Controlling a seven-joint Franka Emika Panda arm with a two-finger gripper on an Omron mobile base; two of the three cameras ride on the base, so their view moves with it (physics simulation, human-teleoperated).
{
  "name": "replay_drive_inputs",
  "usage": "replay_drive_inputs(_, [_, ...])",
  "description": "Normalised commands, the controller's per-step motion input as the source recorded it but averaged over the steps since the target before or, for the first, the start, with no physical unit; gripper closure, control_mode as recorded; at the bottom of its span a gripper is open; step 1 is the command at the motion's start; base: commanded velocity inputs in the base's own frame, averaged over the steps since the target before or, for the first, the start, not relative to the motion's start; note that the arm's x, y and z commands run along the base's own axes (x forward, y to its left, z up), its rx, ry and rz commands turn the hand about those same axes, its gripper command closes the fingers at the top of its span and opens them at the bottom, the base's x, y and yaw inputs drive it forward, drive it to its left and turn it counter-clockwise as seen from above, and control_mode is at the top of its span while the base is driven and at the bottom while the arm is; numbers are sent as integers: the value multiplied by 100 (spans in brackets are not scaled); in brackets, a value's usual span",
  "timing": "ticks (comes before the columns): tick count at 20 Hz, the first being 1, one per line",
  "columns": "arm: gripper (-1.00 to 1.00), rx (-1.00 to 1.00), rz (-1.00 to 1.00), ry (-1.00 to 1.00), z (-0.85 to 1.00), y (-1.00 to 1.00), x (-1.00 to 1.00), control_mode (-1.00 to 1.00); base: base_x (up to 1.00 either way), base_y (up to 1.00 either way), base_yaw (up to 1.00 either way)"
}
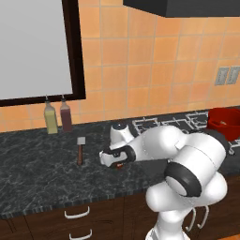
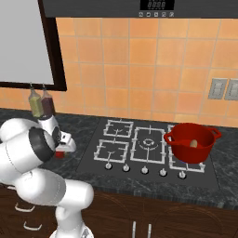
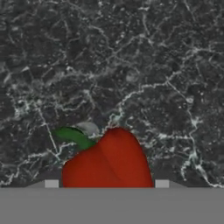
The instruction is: Put the bell pepper and sweet potato in the pot. Retrieve the spatula and lightly stir the vegetables in the pot.
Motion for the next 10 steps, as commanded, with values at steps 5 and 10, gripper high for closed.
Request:
replay_drive_inputs(5, [100, 2, -4, -21, 89, -24, -54, -100, 0, 0, 0])
replay_drive_inputs(10, [100, 7, -17, -12, 100, -69, -14, -100, 0, 0, 0])
